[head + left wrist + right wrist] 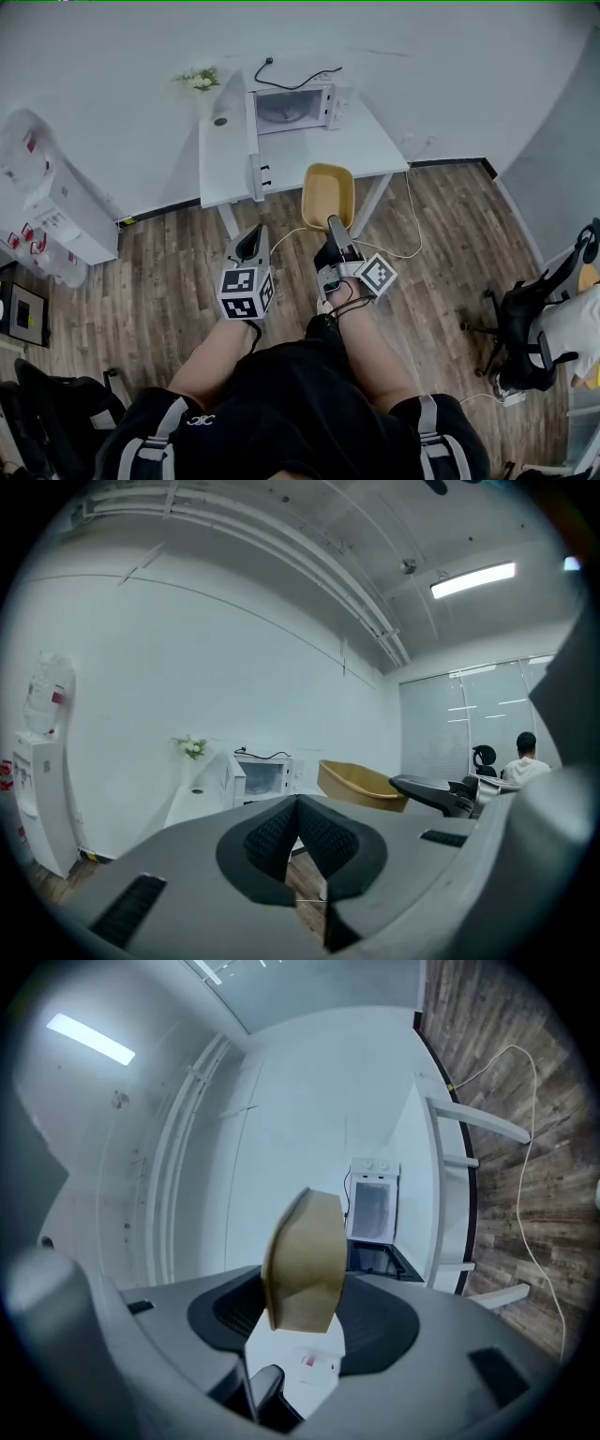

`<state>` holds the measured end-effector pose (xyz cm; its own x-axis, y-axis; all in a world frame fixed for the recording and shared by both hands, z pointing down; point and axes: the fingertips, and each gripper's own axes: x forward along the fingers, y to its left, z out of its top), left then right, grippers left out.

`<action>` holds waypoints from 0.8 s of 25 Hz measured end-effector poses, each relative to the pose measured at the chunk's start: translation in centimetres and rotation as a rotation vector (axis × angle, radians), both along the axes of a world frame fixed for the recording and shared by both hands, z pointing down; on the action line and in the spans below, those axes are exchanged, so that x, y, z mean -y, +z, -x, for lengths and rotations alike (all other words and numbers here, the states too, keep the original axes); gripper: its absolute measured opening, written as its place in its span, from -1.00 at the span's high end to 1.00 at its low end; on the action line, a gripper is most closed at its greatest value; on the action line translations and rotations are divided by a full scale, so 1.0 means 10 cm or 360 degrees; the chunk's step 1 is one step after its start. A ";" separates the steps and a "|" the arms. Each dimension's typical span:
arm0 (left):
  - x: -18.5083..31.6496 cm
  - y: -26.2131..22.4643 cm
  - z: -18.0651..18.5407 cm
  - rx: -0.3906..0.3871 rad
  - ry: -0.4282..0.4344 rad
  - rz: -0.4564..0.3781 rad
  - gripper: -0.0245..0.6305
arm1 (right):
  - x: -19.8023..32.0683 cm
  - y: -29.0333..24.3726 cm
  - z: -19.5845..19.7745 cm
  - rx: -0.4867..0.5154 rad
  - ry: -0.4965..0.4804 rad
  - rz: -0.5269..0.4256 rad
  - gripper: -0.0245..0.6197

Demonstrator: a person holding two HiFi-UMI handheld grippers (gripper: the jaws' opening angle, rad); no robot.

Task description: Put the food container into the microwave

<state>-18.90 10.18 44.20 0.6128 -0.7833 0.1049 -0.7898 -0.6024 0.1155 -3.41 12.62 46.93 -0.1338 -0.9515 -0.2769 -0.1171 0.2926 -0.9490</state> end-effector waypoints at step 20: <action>1.84 0.13 -1.60 0.0050 -0.0002 0.0020 0.93 | 2.05 0.20 -1.34 0.0065 -0.0154 0.0020 0.21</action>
